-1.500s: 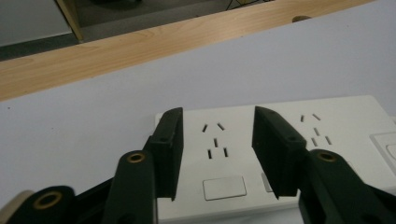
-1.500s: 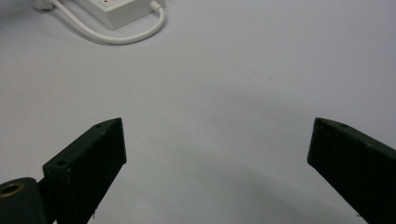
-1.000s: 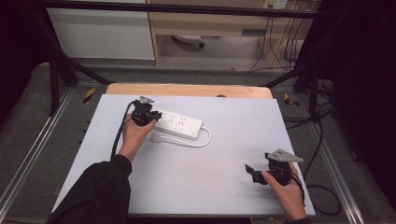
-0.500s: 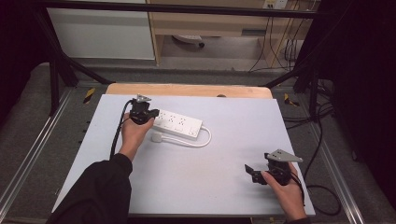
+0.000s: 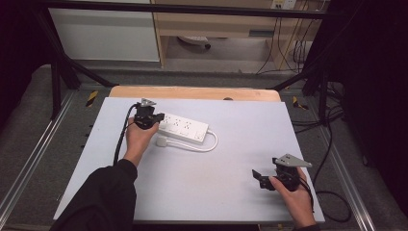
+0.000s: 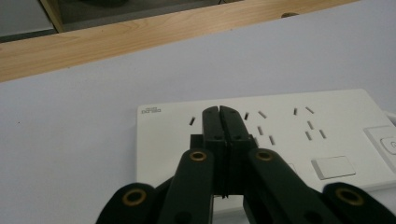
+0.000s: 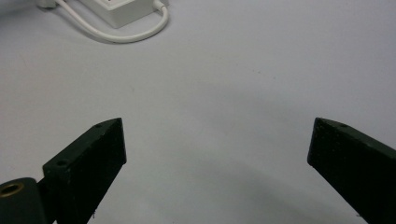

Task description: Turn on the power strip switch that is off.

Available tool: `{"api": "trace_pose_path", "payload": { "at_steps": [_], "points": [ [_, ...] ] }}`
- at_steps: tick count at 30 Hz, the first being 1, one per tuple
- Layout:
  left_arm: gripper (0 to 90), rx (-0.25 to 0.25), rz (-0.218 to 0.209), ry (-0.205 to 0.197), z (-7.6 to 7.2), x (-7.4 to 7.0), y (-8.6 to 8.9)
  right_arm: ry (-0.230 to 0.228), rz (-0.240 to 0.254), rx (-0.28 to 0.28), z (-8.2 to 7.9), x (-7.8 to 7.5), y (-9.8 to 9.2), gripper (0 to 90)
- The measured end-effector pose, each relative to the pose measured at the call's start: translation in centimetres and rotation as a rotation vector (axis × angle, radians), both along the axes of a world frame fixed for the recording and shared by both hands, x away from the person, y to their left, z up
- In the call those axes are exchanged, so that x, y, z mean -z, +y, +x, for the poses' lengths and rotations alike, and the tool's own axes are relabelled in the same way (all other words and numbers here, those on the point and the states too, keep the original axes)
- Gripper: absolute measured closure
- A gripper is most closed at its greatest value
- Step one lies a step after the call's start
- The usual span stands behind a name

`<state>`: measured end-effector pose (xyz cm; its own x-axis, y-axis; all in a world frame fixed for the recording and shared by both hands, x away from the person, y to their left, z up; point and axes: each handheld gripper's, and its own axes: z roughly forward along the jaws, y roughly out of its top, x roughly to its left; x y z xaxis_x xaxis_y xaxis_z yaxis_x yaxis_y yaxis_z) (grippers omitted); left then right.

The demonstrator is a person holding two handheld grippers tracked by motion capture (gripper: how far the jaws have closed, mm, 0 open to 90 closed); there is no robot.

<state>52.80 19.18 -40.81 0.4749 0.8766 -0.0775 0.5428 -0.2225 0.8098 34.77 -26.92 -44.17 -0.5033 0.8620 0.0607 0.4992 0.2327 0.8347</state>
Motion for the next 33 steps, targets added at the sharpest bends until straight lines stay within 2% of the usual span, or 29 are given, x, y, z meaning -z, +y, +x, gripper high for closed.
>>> {"api": "trace_pose_path", "payload": {
  "at_steps": [19,33],
  "points": [
    [90.0,-0.009,-0.025,-0.008,0.0,1.0,0.4,-0.003,0.008,0.007,0.1,0.0,-0.1,4.8],
    [90.0,-0.003,-0.015,-0.013,0.0,1.5,0.0,-0.001,0.013,0.008,0.0,0.0,-0.1,4.8]
  ]
}}
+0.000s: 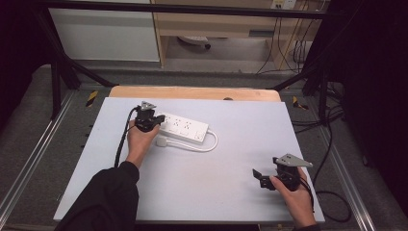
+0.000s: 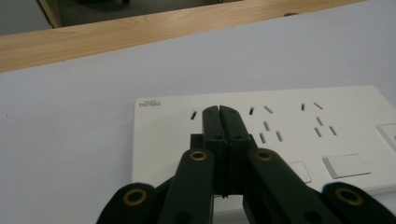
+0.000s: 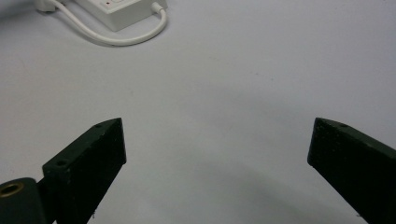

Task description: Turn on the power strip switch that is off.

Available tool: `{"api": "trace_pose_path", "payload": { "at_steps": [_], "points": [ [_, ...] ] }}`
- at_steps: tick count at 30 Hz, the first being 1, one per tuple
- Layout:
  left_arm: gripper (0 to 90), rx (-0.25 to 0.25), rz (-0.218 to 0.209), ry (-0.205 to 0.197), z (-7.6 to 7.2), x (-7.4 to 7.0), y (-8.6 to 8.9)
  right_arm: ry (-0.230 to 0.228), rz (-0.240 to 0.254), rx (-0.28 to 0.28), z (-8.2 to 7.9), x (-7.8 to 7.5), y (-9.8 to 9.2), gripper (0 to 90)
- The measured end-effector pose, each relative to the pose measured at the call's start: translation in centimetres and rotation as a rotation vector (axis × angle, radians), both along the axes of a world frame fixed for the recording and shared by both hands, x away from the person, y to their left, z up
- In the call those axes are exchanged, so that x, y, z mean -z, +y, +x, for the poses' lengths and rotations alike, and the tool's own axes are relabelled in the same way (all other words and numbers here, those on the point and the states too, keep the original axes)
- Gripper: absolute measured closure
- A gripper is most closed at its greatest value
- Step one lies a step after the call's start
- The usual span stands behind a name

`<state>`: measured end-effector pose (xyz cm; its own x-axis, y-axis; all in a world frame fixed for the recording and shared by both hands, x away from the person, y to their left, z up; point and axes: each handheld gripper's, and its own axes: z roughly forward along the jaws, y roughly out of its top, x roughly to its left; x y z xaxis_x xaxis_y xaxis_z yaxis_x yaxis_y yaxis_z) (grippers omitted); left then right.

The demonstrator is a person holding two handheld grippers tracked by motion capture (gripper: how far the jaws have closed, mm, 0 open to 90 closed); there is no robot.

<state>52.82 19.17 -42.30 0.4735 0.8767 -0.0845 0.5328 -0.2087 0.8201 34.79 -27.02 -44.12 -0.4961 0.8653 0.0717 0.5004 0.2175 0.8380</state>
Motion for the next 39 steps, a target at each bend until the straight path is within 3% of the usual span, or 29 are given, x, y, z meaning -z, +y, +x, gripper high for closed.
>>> {"api": "trace_pose_path", "payload": {
  "at_steps": [26,39],
  "points": [
    [90.0,0.033,0.02,0.011,-0.9,1.0,-0.7,0.0,-0.002,0.001,0.0,0.0,0.0,4.8],
    [90.0,0.026,0.031,0.01,-1.3,1.3,-0.5,-0.001,-0.003,0.0,0.0,0.0,0.0,4.8]
  ]
}}
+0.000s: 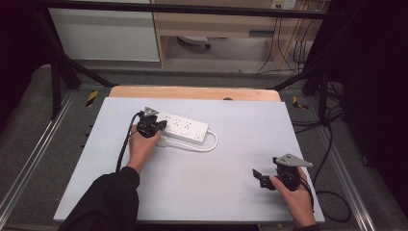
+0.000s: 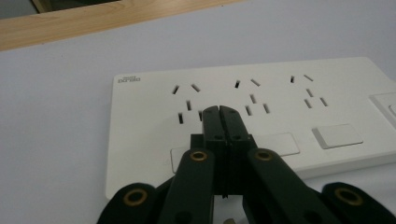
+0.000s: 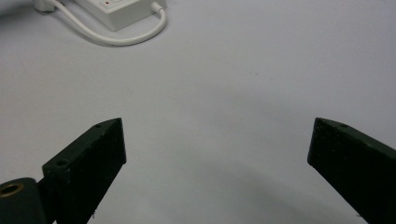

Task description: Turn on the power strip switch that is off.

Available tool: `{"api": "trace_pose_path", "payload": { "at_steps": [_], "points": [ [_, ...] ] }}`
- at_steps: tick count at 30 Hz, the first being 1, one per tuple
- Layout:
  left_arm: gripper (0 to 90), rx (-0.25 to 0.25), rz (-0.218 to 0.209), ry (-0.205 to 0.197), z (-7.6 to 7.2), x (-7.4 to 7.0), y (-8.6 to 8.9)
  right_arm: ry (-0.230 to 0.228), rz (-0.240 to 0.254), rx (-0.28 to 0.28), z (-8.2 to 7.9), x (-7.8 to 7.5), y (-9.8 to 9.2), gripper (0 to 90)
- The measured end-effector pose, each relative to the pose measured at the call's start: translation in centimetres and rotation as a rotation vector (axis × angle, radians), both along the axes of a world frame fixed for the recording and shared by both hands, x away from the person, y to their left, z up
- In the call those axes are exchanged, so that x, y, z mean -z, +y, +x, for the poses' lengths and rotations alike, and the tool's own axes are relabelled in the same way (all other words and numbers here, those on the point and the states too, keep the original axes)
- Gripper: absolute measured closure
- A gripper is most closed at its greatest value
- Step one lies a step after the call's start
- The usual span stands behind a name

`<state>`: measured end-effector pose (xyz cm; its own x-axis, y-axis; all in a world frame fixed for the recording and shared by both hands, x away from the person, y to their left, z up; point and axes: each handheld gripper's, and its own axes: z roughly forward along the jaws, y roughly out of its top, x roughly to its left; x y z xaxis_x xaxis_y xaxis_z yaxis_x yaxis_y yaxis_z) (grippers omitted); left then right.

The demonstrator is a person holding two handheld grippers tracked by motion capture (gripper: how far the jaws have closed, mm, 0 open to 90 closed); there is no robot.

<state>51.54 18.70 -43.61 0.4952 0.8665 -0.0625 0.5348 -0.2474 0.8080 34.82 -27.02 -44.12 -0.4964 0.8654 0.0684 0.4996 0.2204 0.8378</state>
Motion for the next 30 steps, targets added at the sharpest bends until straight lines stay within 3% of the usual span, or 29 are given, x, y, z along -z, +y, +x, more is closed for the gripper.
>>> {"api": "trace_pose_path", "payload": {
  "at_steps": [19,26,30],
  "points": [
    [90.0,-0.003,-0.017,0.007,-0.1,0.1,0.2,0.001,-0.001,0.0,0.0,0.0,0.0,4.8],
    [90.0,0.021,-0.023,0.016,-0.1,0.3,0.0,0.001,-0.002,0.001,0.0,0.0,0.0,4.8],
    [90.0,0.028,0.021,0.006,-0.3,0.1,-1.1,0.003,-0.002,0.002,0.0,0.0,0.0,4.7]
  ]
}}
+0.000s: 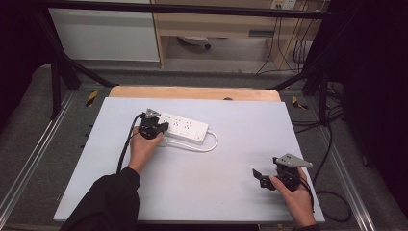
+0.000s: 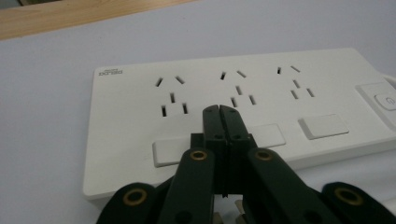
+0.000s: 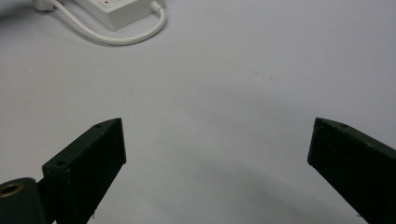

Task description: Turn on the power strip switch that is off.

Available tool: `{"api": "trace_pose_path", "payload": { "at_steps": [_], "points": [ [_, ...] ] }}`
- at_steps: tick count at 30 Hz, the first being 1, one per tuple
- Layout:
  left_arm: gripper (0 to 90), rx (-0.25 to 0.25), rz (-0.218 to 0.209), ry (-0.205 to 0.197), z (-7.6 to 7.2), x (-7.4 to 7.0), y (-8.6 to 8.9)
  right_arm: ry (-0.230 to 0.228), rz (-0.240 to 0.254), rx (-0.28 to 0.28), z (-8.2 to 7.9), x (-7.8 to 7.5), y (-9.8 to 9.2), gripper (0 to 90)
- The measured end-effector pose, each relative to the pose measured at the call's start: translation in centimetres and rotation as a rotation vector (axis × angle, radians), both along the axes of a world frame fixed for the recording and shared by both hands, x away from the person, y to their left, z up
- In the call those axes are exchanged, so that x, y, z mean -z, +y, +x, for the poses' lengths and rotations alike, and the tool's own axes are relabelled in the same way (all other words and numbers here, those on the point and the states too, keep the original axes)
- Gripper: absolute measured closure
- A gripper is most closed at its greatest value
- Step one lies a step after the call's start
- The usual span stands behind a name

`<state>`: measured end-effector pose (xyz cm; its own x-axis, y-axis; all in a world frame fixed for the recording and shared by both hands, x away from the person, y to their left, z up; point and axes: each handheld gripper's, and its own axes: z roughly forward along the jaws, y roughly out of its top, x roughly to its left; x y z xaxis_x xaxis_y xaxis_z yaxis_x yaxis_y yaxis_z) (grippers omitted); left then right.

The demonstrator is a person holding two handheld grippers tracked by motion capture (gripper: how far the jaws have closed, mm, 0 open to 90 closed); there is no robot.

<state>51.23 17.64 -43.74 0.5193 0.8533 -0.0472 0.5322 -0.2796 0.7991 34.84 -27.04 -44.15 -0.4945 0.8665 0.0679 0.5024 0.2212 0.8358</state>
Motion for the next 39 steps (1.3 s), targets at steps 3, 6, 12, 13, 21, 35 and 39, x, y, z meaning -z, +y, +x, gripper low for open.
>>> {"api": "trace_pose_path", "payload": {
  "at_steps": [3,6,12,13,21,35,39],
  "points": [
    [90.0,-0.009,0.003,-0.003,0.1,0.0,0.1,0.0,0.001,0.001,0.0,0.0,0.0,4.7],
    [90.0,-0.024,-0.024,-0.003,0.2,-0.2,0.6,0.0,0.003,0.002,0.0,0.0,-0.1,4.7],
    [90.0,-0.024,-0.035,0.004,0.5,-1.0,1.4,0.003,0.005,0.0,0.0,0.0,0.0,4.7],
    [90.0,-0.021,-0.029,0.005,0.5,-1.1,1.4,0.002,0.004,0.0,0.0,0.0,0.0,4.7],
    [90.0,-0.021,-0.037,0.002,0.8,-1.6,1.7,0.002,0.004,0.001,0.1,0.0,0.0,4.7],
    [36.8,-0.104,-0.091,0.005,1.2,-2.2,2.7,0.001,0.002,0.003,0.1,0.0,0.0,4.6],
    [20.4,-0.114,-0.089,0.023,1.3,-2.3,3.1,0.0,-0.003,0.001,0.1,0.0,0.1,4.5]
  ]
}}
